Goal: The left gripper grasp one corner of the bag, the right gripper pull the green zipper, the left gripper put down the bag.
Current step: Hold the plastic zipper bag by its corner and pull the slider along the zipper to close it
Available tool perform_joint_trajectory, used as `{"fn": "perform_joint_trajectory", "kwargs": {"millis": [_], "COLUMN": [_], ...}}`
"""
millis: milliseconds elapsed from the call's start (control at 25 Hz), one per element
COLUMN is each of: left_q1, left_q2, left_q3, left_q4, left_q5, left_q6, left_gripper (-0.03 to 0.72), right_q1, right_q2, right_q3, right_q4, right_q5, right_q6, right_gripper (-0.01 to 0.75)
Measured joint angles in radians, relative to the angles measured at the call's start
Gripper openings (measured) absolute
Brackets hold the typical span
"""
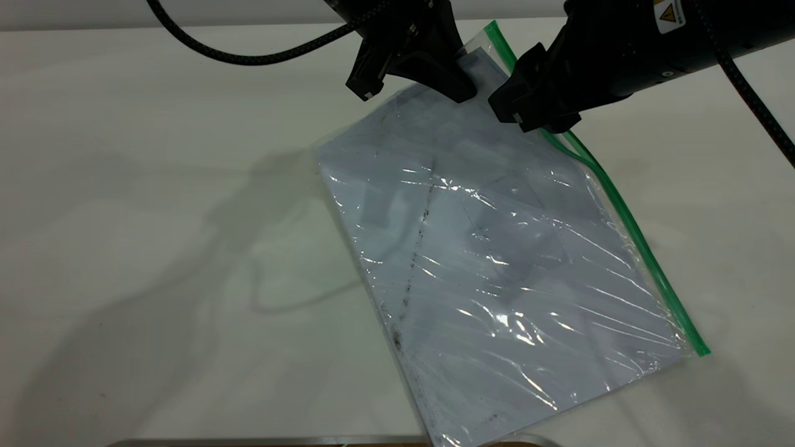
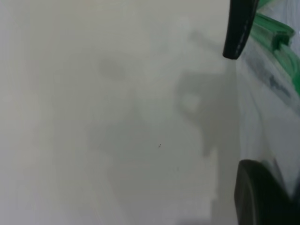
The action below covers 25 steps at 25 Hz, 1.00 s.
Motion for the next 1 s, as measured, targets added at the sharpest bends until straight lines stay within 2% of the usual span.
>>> {"fn": "perform_joint_trajectory", "kwargs": {"millis": [160, 360, 560, 680, 1000], "left_q1": [0.000, 0.000, 0.000, 0.000, 0.000], "left_q2": [0.000, 0.000, 0.000, 0.000, 0.000], "left_q3": [0.000, 0.000, 0.000, 0.000, 0.000], "left_q4": [0.000, -0.001, -0.001, -0.001, -0.006], "left_q5": [0.001, 0.002, 0.007, 0.008, 0.012], "left_q6": [0.000, 0.001, 0.001, 0.001, 0.001], "left_gripper": [0.053, 0.053, 0.053, 0.053, 0.053], "right_q1": [0.000, 0.000, 0.000, 0.000, 0.000], "right_q2": [0.000, 0.000, 0.000, 0.000, 0.000], "right_q3": [0.000, 0.000, 0.000, -0.001, -0.003], "right_q4": [0.000, -0.002, -0.002, -0.001, 0.001], "right_q5": [-0.001, -0.001, 0.009, 0.021, 0.066], "right_q6": [0.000, 0.000, 0.000, 0.000, 0.000], "right_gripper": [0.410, 0.224, 0.091, 0.063, 0.060]}}
